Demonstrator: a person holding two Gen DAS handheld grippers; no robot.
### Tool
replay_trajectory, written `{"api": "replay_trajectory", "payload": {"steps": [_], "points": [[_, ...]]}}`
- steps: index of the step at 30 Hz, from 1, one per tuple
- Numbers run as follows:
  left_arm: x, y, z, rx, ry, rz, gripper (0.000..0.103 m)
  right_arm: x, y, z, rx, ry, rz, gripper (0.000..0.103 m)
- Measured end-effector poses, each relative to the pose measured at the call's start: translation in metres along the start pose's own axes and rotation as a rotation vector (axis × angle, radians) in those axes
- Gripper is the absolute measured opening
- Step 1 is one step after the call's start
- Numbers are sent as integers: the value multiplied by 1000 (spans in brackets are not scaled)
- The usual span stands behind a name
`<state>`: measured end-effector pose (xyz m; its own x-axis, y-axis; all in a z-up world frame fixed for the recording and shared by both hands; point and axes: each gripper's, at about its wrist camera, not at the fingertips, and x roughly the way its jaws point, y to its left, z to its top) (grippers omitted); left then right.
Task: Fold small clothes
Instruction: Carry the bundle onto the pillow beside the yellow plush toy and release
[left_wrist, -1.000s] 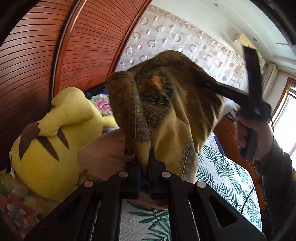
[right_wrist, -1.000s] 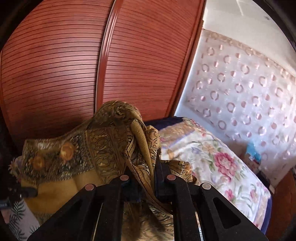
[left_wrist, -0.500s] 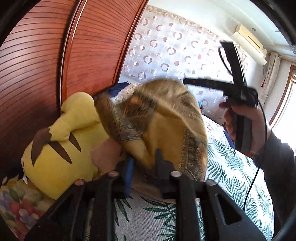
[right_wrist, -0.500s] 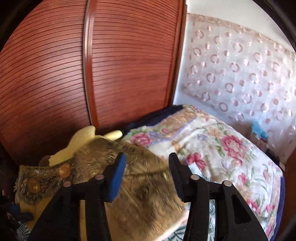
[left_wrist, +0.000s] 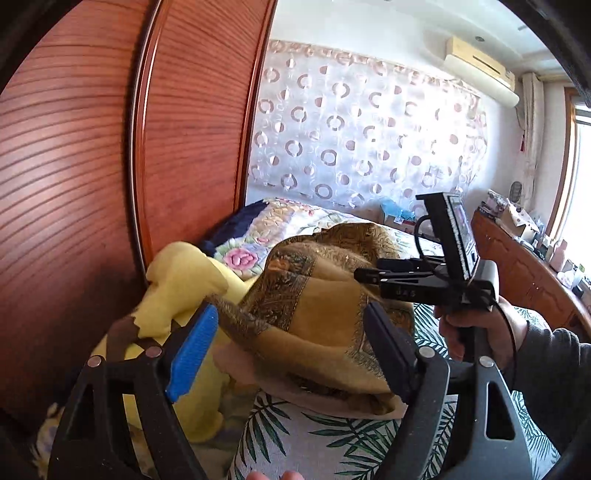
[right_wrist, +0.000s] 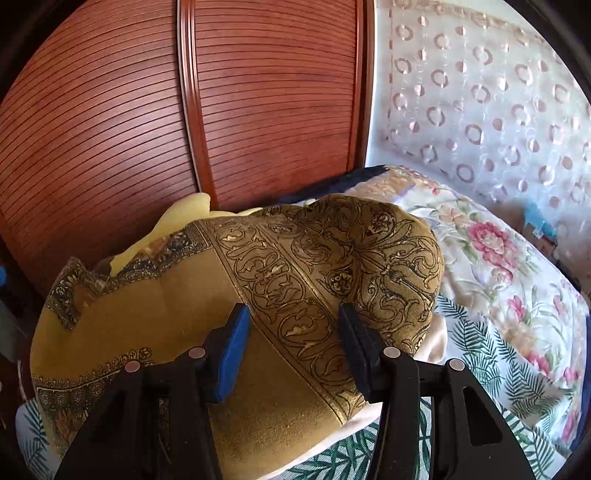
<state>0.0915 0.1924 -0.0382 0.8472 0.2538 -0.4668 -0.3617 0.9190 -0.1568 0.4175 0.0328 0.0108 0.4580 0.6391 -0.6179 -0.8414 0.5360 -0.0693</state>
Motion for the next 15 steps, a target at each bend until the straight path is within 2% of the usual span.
{"api": "replay_trajectory", "payload": {"steps": [3, 7, 15], "points": [[-8, -4, 4, 9, -7, 8, 82, -14, -2, 6, 32, -7, -12, 51], [-19, -16, 8, 43, -13, 11, 82, -56, 8, -6, 73, -67, -26, 51], [-42, -53, 8, 122, -37, -54, 82, -156, 28, -65, 141, -154, -117, 52]]}}
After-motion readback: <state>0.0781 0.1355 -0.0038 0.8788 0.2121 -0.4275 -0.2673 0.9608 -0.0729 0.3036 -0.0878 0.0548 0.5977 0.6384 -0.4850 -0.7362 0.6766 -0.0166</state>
